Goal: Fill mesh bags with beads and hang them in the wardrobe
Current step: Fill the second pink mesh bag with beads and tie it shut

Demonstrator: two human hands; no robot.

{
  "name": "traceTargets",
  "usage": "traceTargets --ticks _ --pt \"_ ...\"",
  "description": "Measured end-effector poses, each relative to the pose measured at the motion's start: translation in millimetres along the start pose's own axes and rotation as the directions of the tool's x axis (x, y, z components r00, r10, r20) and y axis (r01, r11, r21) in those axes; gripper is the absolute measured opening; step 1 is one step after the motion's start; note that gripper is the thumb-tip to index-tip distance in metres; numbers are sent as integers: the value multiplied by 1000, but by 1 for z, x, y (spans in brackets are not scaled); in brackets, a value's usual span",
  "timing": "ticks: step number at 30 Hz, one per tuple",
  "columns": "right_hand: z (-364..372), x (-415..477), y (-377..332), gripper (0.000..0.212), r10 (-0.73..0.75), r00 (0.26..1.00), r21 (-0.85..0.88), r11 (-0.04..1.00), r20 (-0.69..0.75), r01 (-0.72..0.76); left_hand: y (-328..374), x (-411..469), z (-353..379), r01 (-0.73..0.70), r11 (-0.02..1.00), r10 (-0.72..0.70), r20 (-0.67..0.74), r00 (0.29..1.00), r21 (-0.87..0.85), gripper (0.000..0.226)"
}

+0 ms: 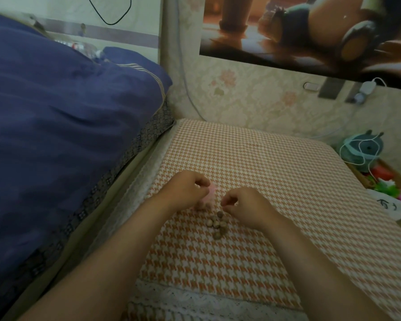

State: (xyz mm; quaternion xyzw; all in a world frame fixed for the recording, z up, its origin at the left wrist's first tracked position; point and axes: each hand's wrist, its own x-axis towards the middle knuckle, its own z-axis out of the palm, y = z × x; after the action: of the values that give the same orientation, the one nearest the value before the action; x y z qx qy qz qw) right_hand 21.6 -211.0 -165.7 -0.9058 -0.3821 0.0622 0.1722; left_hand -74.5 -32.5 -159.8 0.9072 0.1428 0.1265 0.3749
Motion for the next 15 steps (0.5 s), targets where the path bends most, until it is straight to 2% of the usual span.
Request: traceTargets --ticks 4,9,12,15 --pt "12 -3 -2 24 8 998 -60 998 69 -4 2 0 1 -4 1000 5 36 999 -5 28" --pt "15 1 -7 13 23 998 -70 997 52 -20 5 0 3 8 999 -6 52 999 -33 31" --pt "6 4 -9 15 35 999 -17 999 -29 -35 6 0 3 4 1000 -2 61 998 -31 33" --pt "-8 4 -11 16 33 983 64 998 -178 -22 5 2 3 -1 999 4 71 997 -43 34"
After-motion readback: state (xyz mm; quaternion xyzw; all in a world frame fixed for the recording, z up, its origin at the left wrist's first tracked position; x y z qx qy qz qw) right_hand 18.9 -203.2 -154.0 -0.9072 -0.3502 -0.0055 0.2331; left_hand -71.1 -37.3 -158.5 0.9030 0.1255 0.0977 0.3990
